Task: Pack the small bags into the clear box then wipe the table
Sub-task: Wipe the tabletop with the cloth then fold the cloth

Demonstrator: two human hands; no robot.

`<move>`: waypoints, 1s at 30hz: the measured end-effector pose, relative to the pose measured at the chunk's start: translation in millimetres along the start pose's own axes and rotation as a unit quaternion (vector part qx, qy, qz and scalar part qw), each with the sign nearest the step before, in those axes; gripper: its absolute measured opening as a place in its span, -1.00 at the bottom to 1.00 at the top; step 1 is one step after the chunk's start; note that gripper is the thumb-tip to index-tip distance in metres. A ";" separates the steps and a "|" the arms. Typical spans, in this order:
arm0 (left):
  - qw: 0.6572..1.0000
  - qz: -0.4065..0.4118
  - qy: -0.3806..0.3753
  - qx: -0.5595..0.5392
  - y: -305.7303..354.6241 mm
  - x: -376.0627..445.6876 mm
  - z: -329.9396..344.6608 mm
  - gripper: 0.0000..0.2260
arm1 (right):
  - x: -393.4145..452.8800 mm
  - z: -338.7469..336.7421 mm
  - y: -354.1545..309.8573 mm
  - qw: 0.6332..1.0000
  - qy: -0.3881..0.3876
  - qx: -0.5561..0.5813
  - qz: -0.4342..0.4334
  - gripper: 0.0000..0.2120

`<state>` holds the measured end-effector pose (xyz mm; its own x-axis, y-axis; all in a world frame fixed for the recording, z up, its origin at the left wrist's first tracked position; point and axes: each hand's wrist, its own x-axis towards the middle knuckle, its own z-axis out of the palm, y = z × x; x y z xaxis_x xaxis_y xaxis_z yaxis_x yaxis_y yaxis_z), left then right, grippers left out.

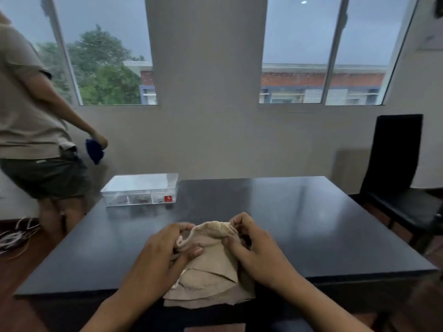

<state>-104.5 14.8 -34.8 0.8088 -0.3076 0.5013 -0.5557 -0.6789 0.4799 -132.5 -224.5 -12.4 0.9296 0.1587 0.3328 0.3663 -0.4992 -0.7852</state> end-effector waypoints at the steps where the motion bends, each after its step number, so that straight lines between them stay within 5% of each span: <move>1: 1.000 0.011 -0.014 -0.011 3.5 6.1 5.6 -0.88 | -1.6 -7.2 2.8 1.000 0.008 0.010 0.005 -0.92; 12: 0.982 0.037 -0.057 -0.177 71.0 57.4 64.0 -0.79 | -12.0 -99.2 38.7 0.992 0.112 0.022 0.054 -0.85; 18: 0.966 -0.025 -0.100 -0.237 120.7 87.2 107.6 -0.73 | -20.7 -167.4 60.7 0.979 0.142 -0.103 0.106 -0.85; 23: 0.927 -0.098 -0.159 -0.327 159.6 106.8 149.2 -0.85 | -30.5 -218.7 74.7 0.969 0.155 -0.078 0.174 -0.81; 30: 0.926 -0.128 -0.178 -0.308 194.9 127.8 201.1 -0.61 | -32.1 -259.4 104.5 0.947 0.197 -0.091 0.236 -0.77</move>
<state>-70.7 -290.9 -22.0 0.8807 -0.4634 0.0981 -0.2531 -0.2855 0.9243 -134.8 -502.7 30.3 0.8867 -0.4321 0.1643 -0.1335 -0.5797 -0.8038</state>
